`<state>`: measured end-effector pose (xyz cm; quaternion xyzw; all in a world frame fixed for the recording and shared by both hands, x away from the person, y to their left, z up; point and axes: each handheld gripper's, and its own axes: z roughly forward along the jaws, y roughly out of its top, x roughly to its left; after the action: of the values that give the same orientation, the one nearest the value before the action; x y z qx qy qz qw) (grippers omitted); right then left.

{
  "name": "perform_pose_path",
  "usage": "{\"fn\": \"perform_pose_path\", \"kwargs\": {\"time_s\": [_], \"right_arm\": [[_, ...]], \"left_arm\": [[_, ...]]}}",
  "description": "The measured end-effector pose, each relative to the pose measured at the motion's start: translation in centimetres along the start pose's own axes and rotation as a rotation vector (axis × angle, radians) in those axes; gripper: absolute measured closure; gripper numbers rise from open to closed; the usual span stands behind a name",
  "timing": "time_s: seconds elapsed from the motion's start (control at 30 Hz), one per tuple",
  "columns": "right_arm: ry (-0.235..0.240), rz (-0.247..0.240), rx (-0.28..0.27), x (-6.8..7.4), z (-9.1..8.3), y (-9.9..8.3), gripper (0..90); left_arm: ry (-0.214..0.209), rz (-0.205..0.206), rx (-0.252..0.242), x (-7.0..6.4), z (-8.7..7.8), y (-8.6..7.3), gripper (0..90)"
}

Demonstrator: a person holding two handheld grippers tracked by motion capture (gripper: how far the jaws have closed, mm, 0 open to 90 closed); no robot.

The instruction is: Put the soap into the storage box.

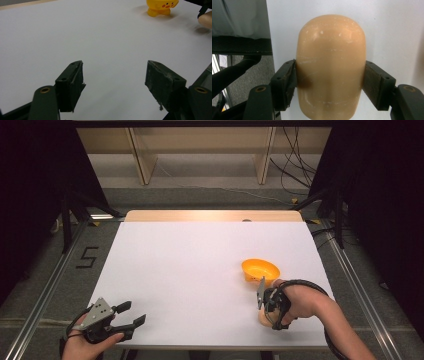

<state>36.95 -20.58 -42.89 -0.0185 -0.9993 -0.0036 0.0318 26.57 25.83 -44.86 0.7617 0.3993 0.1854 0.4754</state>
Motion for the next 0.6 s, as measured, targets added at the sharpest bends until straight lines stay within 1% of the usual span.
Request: {"fn": "perform_pose_path", "kwargs": {"time_s": [0.03,0.07,0.13,0.17,0.2,0.23,0.27,0.3,0.33,0.37,0.4,0.43,0.47,0.5,0.53,0.57,0.6], "right_arm": [[0.006,0.034,0.006,0.2,-0.1,-0.1,33.8],[0.008,0.008,0.000,-0.1,-0.2,-0.2,33.8],[0.003,0.009,0.000,-0.1,-0.4,-0.3,33.9],[0.005,-0.005,-0.004,-0.2,-0.4,-0.4,33.9],[0.000,0.036,0.011,0.0,-0.5,-0.5,33.9],[-0.009,0.008,0.011,-0.3,-0.5,-0.5,33.9],[-0.017,0.044,0.018,-0.1,-0.6,-0.6,33.9],[-0.010,0.090,0.041,0.2,-0.8,-0.6,33.8],[-0.009,0.056,0.023,-0.1,-0.7,-0.7,33.9],[-0.009,0.056,0.023,-0.1,-0.7,-0.7,33.9],[-0.010,0.013,0.005,-0.4,-0.7,-0.8,33.9],[-0.014,0.041,0.014,-0.3,-0.9,-0.9,33.9],[-0.013,-0.002,0.002,-0.6,-0.8,-1.0,33.8],[-0.019,0.002,0.001,-0.6,-0.9,-1.0,33.9],[-0.016,0.033,0.006,-0.5,-1.0,-1.1,33.9],[-0.016,0.033,0.006,-0.5,-1.0,-1.1,33.9],[-0.028,-0.007,0.001,-0.8,-1.0,-1.2,33.9]], "left_arm": [[0.000,0.000,0.000,0.0,0.0,0.0,30.4],[0.000,0.000,0.000,0.0,0.0,0.0,30.4],[0.001,0.000,0.000,0.0,0.0,0.0,30.4],[0.001,0.000,0.000,0.0,0.0,0.0,30.4],[0.000,-0.001,0.000,0.0,0.0,0.0,30.4],[0.000,-0.001,-0.001,0.0,0.0,0.0,30.4],[0.000,0.000,0.000,0.0,0.0,0.0,30.4],[0.000,0.000,0.000,0.0,0.0,0.0,30.4],[0.000,0.000,0.001,0.0,0.0,0.0,30.4],[0.000,0.000,0.001,0.0,0.0,0.0,30.4],[0.000,0.000,0.000,0.0,0.0,0.0,30.4],[0.000,0.000,0.000,0.0,0.0,0.0,30.4],[0.000,0.000,-0.001,0.0,0.0,0.0,30.4],[0.000,0.000,-0.001,0.0,0.0,0.0,30.4],[0.000,0.001,0.001,0.0,0.0,0.0,30.4],[0.000,0.001,0.001,0.0,0.0,0.0,30.4],[0.004,-0.004,0.001,0.0,0.0,0.0,30.4]]}}
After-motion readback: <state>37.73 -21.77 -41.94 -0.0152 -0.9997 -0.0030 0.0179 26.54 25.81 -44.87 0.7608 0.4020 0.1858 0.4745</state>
